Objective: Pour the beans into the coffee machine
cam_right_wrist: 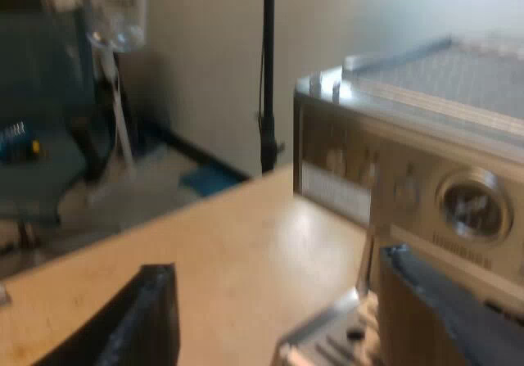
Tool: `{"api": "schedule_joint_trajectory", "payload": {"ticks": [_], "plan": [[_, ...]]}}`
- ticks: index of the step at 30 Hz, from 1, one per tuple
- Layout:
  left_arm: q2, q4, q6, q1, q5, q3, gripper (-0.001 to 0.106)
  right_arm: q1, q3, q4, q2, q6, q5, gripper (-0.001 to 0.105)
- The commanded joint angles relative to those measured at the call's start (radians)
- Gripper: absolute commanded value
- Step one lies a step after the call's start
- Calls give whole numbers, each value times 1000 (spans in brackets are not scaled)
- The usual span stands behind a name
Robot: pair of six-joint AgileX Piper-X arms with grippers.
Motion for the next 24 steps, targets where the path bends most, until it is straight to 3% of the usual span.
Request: {"api": "schedule_joint_trajectory", "payload": {"ticks": [1,8,15,20,24], "plan": [[-64,-79,-31,1,5,117,12,1,30,-1,-10,3,3,52],[-153,-227,-145,1,5,321,12,1,111,-4,-7,64,3,52],[-194,-292,-185,1,5,432,12,1,145,-9,-7,94,3,52],[-199,-394,-253,1,87,506,12,1,148,-9,-7,94,3,52],[-199,-445,-261,1,89,551,12,1,148,-9,-7,94,3,52]]}}
